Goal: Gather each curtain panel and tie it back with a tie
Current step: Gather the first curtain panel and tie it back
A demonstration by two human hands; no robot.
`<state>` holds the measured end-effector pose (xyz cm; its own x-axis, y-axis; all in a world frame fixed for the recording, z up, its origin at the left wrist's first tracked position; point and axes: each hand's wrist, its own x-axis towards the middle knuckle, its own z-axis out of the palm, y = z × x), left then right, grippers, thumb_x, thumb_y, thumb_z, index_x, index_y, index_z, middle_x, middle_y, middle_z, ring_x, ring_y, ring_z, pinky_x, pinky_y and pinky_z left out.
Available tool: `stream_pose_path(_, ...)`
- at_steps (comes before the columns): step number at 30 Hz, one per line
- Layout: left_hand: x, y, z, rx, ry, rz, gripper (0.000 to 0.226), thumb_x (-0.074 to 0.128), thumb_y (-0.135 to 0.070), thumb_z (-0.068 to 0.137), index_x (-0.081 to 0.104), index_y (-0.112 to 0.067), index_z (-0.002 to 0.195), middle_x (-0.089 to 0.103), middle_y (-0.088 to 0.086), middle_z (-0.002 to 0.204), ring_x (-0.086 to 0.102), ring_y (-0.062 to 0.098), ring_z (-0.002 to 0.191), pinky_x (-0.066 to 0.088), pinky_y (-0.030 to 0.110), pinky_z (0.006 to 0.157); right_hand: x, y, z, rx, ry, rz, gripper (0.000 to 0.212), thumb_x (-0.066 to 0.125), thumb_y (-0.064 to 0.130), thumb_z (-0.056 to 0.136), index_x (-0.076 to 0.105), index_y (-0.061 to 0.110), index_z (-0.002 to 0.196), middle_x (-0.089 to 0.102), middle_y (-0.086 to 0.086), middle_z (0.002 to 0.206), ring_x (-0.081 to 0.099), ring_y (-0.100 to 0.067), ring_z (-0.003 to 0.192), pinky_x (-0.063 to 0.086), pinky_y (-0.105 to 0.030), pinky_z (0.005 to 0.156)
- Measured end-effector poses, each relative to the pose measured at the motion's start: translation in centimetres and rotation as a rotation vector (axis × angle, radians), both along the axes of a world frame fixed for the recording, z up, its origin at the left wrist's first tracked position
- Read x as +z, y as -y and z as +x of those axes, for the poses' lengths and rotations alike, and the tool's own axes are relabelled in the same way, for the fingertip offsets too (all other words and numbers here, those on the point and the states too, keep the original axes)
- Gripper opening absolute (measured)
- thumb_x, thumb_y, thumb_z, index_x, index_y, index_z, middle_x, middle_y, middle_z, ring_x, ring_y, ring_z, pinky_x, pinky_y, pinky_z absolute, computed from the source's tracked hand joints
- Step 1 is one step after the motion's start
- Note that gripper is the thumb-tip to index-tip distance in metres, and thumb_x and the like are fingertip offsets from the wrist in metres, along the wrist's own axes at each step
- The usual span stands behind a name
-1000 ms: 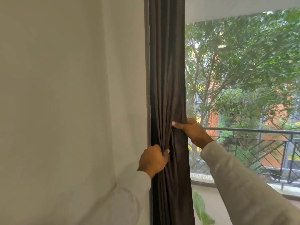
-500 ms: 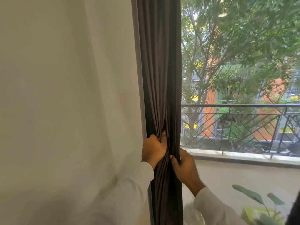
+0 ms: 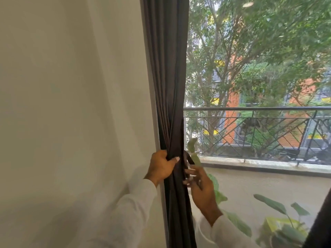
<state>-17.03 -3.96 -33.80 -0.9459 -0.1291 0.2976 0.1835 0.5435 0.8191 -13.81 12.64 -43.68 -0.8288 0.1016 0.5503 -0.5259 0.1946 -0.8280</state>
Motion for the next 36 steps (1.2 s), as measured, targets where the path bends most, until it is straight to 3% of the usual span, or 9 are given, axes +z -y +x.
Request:
stream_pose_path(2, -0.1, 0.4, -0.2, -0.010, 0.010, 0.008, 0.051, 0.085, -0.045, 0.080, 0.082, -0.010, 0.118, 0.082, 0.007, 0.110, 0.079, 0.025, 0.101, 0.065, 0.044, 0.094, 0.7, -0.5, -0.9, -0.192, -0.025, 0.013, 0.027, 0.068, 0.003, 0.098, 0.065, 0.027, 0.109, 0.070, 0.007, 0.095, 0.072, -0.016, 0.073, 0.057, -0.031, 0.065)
stream_pose_path(6, -0.1, 0.6, -0.7, -0.020, 0.043, -0.001, 0.054, 0.089, -0.041, 0.080, 0.080, -0.007, 0.120, 0.081, 0.010, 0.116, 0.077, 0.029, 0.106, 0.064, 0.045, 0.098, 1.6, -0.9, -2.5, -0.274, -0.024, 0.199, 0.030, 0.084, 0.025, 0.088, 0.066, 0.026, 0.112, 0.057, 0.009, 0.107, 0.060, -0.003, 0.086, 0.047, -0.013, 0.073)
stream_pose_path(10, 0.2, 0.5, -0.9, -0.027, 0.089, -0.034, 0.060, 0.089, -0.049, 0.080, 0.076, -0.009, 0.123, 0.078, 0.008, 0.117, 0.075, 0.029, 0.109, 0.063, 0.048, 0.100, 2.3, -1.1, -3.7, -0.200, 0.140, 0.108, 0.034, 0.081, 0.026, 0.091, 0.068, 0.028, 0.122, 0.070, 0.014, 0.086, 0.068, -0.008, 0.075, 0.060, -0.038, 0.073)
stream_pose_path(13, 0.6, 0.4, -0.9, -0.025, 0.085, -0.082, 0.049, 0.088, -0.040, 0.088, 0.074, -0.005, 0.119, 0.076, 0.011, 0.117, 0.073, 0.031, 0.110, 0.062, 0.047, 0.100, 2.4, -1.3, -3.9, -0.169, 0.143, 0.099, 0.014, 0.084, 0.021, 0.087, 0.075, 0.031, 0.090, 0.069, 0.009, 0.078, 0.068, -0.010, 0.078, 0.061, -0.049, 0.078)
stream_pose_path(18, 1.0, 0.4, -0.4, 0.047, 0.045, -0.171, 0.046, 0.084, -0.042, 0.091, 0.071, -0.006, 0.116, 0.074, 0.013, 0.114, 0.072, 0.033, 0.106, 0.062, 0.048, 0.096, 2.6, -1.4, -2.2, -0.099, 0.113, 0.116, 0.019, 0.087, 0.009, 0.082, 0.078, 0.025, 0.078, 0.062, 0.017, 0.135, 0.056, 0.006, 0.125, 0.049, -0.024, 0.104)
stream_pose_path(22, 0.6, -0.1, 0.0, 0.079, -0.004, -0.183, 0.040, 0.084, -0.042, 0.089, 0.071, -0.007, 0.101, 0.072, 0.010, 0.100, 0.072, 0.030, 0.094, 0.064, 0.047, 0.085, 2.7, -0.9, -0.9, -0.069, 0.028, 0.084, 0.019, 0.079, 0.001, 0.089, 0.080, 0.019, 0.084, 0.080, 0.007, 0.095, 0.075, -0.010, 0.094, 0.061, -0.044, 0.090)
stream_pose_path(28, -0.3, -1.4, 1.0, 0.011, -0.040, -0.074, 0.037, 0.084, -0.047, 0.090, 0.079, -0.013, 0.105, 0.078, 0.001, 0.100, 0.075, 0.023, 0.094, 0.065, 0.038, 0.085, 2.5, 1.5, 1.1, -0.246, -0.017, 0.115, 0.034, 0.073, 0.000, 0.091, 0.068, 0.017, 0.120, 0.075, 0.015, 0.087, 0.069, 0.012, 0.076, 0.054, -0.009, 0.067)
stream_pose_path(33, 0.0, -1.2, 2.1, -0.281, 0.144, 0.295, 0.064, 0.079, -0.067, 0.085, 0.077, -0.004, 0.092, 0.081, 0.015, 0.093, 0.081, 0.029, 0.090, 0.067, 0.051, 0.088, 1.9, 1.0, 0.7, -0.283, -0.078, 0.158, 0.038, 0.067, -0.009, 0.091, 0.080, 0.017, 0.115, 0.074, 0.009, 0.102, 0.069, 0.005, 0.090, 0.051, -0.008, 0.079)
stream_pose_path(36, 0.5, -0.6, 2.5, -0.424, 0.248, 0.430, 0.045, 0.068, -0.042, 0.105, 0.078, 0.002, 0.106, 0.082, 0.017, 0.103, 0.081, 0.030, 0.098, 0.067, 0.042, 0.091, 2.3, 0.5, 0.8, -0.255, -0.096, 0.160, 0.035, 0.064, -0.011, 0.092, 0.081, 0.013, 0.112, 0.069, 0.001, 0.103, 0.067, -0.003, 0.094, 0.057, -0.019, 0.078)
